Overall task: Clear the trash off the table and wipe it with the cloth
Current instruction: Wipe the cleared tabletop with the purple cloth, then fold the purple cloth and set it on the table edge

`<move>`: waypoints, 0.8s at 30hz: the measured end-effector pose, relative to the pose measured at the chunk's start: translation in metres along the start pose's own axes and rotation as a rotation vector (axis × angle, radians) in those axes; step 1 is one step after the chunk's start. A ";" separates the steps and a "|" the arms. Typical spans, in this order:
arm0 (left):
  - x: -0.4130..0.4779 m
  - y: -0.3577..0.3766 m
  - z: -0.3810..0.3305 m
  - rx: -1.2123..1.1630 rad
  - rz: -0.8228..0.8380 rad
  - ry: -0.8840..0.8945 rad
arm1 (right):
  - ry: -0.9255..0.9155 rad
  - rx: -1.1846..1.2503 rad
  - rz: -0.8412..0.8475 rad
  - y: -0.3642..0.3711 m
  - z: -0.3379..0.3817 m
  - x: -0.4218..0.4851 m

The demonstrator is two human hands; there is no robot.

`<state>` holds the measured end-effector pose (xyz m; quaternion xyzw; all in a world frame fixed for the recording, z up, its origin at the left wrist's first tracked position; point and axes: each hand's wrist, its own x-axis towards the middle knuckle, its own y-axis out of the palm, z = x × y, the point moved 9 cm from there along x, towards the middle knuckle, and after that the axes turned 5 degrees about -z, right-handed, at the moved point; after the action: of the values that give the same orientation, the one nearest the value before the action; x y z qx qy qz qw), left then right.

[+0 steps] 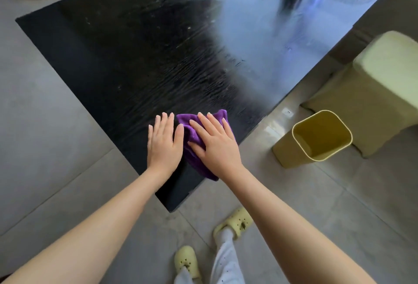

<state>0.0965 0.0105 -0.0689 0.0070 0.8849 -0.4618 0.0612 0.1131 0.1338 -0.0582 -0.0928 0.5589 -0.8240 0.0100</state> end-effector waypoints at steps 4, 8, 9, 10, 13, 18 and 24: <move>0.018 -0.005 -0.034 -0.109 -0.030 0.009 | 0.012 0.104 0.197 -0.004 -0.030 0.008; 0.046 0.010 -0.053 -0.207 0.053 -0.102 | 0.048 0.207 0.299 -0.024 -0.059 0.021; 0.054 0.017 -0.057 -0.186 0.100 -0.135 | 0.041 0.156 0.261 -0.031 -0.066 0.024; 0.060 0.023 -0.059 -0.146 0.143 -0.163 | 0.035 0.091 0.230 -0.037 -0.072 0.027; 0.074 0.040 -0.072 -0.129 0.279 -0.209 | 0.036 -0.049 0.232 -0.042 -0.085 0.033; 0.090 0.054 -0.112 -0.102 0.422 -0.135 | 0.217 -0.090 0.353 -0.051 -0.118 0.053; 0.110 0.056 -0.205 -0.081 0.552 0.123 | 0.329 0.235 0.470 -0.096 -0.183 0.075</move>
<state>-0.0297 0.2055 -0.0116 0.2731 0.8692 -0.3908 0.1311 0.0176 0.3289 -0.0250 0.1755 0.4601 -0.8620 0.1202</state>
